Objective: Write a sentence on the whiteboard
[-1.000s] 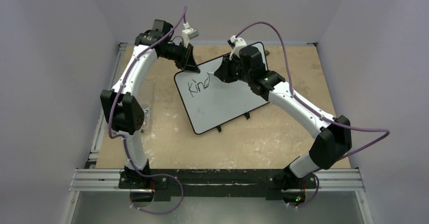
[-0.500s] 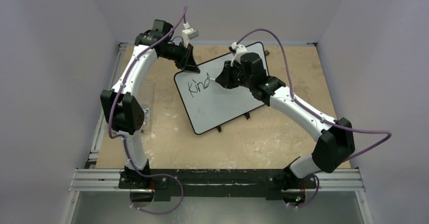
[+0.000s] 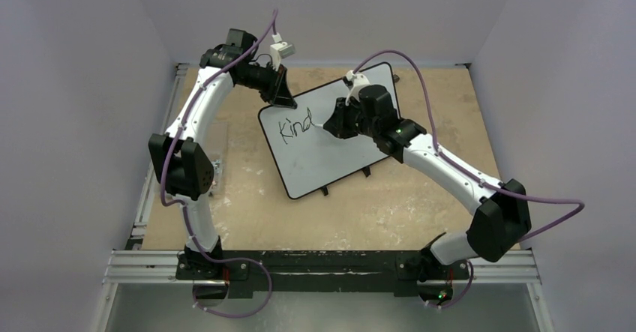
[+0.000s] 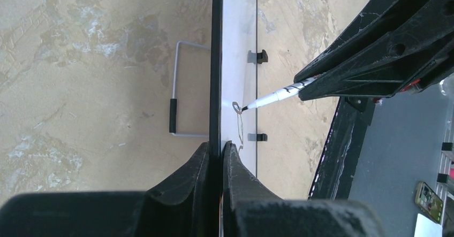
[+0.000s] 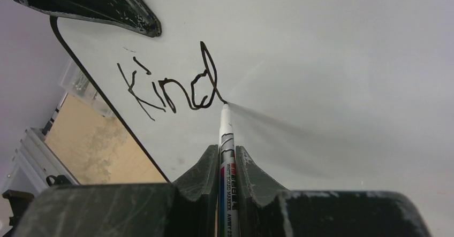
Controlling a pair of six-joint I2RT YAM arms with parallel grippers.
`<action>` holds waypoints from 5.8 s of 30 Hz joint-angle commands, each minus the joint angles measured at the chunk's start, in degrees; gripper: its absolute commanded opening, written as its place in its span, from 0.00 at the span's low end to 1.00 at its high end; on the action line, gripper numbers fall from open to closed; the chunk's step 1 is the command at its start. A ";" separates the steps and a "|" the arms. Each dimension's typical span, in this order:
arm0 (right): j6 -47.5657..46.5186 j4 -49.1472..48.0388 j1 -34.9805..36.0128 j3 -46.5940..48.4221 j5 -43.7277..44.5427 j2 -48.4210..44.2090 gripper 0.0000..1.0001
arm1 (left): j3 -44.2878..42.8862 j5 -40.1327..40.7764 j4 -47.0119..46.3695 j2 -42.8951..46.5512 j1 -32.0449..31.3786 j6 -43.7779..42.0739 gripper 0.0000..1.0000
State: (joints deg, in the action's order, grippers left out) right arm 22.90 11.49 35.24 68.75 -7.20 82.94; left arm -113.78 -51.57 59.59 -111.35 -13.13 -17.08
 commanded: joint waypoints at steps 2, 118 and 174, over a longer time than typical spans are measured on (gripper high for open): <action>-0.31 2.48 -0.29 2.00 1.47 -3.48 0.00 | -0.50 5.38 -0.55 3.22 -1.38 -4.88 0.00; -12.84 -13.87 -0.27 -10.49 -2.11 -9.37 0.00 | 24.21 10.09 -19.25 18.95 -3.83 -0.75 0.00; -10.00 -10.52 -0.38 -8.65 3.26 -14.16 0.00 | 23.95 11.32 -18.69 18.80 -4.50 -1.03 0.00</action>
State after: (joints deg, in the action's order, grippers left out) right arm 12.43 2.90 35.18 56.73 -5.43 68.29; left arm -89.80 -43.94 38.89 -91.55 -16.21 -11.05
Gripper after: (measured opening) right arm 0.106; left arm 0.078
